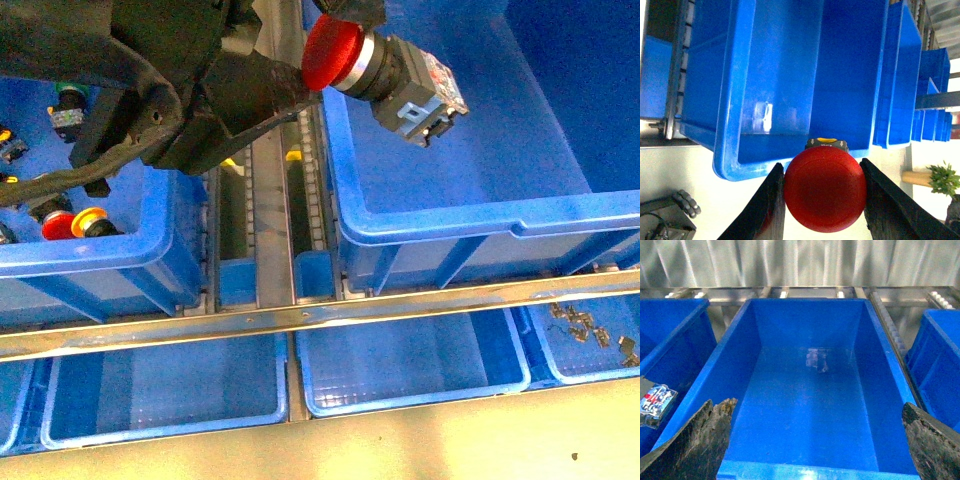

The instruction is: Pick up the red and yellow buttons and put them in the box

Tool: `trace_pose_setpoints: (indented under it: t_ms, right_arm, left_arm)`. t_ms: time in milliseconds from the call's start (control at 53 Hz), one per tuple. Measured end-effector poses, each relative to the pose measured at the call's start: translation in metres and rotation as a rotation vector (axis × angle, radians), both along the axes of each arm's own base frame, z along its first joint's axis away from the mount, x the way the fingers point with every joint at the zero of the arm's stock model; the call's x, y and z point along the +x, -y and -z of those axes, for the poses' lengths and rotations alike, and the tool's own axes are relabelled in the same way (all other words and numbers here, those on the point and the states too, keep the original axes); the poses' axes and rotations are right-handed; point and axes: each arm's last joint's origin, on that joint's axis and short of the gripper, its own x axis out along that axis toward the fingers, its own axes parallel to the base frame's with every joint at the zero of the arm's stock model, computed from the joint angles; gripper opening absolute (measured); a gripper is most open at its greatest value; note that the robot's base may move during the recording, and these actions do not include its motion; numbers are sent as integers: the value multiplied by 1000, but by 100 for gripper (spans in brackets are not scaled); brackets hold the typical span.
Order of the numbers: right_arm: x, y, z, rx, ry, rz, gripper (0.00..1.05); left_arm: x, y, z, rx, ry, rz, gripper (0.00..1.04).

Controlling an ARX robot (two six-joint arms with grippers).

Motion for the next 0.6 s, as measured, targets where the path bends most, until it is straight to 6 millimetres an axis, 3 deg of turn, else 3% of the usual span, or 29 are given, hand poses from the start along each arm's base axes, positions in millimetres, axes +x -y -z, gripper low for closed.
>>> trace_pose_setpoints:
  t_ms: [170, 340, 472, 604]
  right_arm:
    - [0, 0, 0, 0, 0, 0, 99]
    - [0, 0, 0, 0, 0, 0, 99]
    - [0, 0, 0, 0, 0, 0, 99]
    - [0, 0, 0, 0, 0, 0, 99]
  left_arm:
    - [13, -22, -4, -33, -24, -15, 35]
    - [42, -62, 4, -3, -58, -82, 35]
    - [55, -62, 7, -9, -68, -68, 35]
    - [69, -46, 7, -37, -77, -31, 35]
